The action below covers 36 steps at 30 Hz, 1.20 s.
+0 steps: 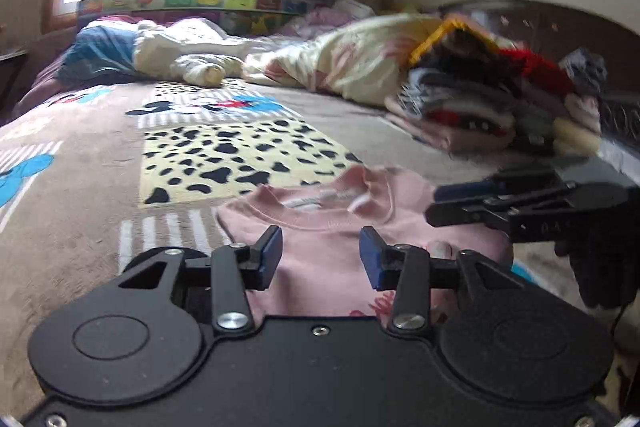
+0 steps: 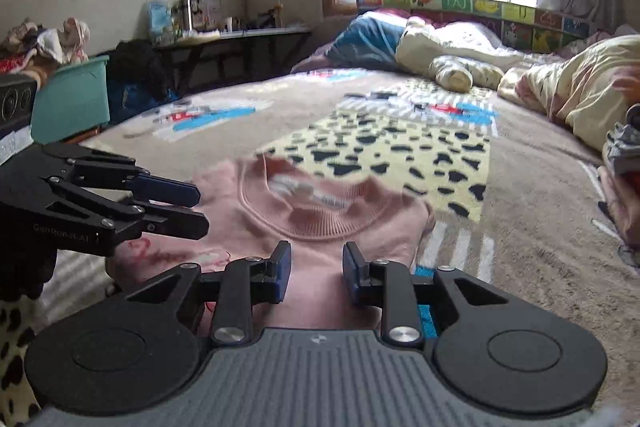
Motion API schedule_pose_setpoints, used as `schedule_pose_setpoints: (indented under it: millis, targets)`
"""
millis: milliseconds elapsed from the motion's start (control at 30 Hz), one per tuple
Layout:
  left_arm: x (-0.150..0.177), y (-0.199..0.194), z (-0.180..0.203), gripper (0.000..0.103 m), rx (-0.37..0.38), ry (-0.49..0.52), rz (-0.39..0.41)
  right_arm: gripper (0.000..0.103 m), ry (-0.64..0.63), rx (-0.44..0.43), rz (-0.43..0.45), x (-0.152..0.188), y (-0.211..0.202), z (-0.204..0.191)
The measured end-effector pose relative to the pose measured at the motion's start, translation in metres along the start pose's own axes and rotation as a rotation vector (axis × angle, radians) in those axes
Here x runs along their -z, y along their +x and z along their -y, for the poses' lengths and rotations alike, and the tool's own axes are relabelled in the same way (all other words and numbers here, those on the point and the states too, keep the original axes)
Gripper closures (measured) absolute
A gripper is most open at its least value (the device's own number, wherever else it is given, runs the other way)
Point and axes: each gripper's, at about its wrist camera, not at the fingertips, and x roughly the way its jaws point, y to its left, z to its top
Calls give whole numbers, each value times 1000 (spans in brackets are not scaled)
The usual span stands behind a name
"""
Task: Fold clothes
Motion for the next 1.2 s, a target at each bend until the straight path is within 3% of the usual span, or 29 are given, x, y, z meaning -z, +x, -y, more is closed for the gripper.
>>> schedule_pose_setpoints:
  millis: [67,167,267,367,500,567,633,667,700,800,867,967,1000,1067,1200]
  targets:
    - [3,-6,-12,54,-23,-143,-4,56,75,9,41,-1,-16,3]
    - [6,5,-31,53,-25,-348,-44,53,254,17,27,10,-13,21]
    - [2,17,-35,51,-48,-421,-73,53,416,1,15,17,-1,38]
    - [1,29,-40,57,-51,-490,-142,53,513,-19,20,19,9,48]
    - [10,22,-42,57,-71,-558,-105,53,562,-14,24,20,13,54]
    - [11,24,-36,57,-43,-527,-97,52,561,-17,23,20,16,50]
    - [9,25,-27,63,-31,-474,-90,51,557,-32,21,22,20,48]
    - [7,24,-26,73,-11,-474,-80,51,566,-50,25,22,20,49]
    - [4,23,-28,80,12,-496,-70,52,582,-72,31,22,19,51]
    - [12,28,-44,88,64,-632,-68,58,575,-80,37,22,19,50]
    - [24,35,-58,89,96,-734,-101,65,549,-51,22,23,22,49]
    - [40,37,-73,88,164,-852,-115,69,584,-40,45,29,19,53]
    - [40,32,-75,81,175,-878,-107,69,579,-29,54,28,16,53]
    - [30,15,-74,68,106,-820,-74,68,552,-3,71,26,9,52]
    - [0,-8,-55,68,46,-562,36,67,438,39,103,15,-2,50]
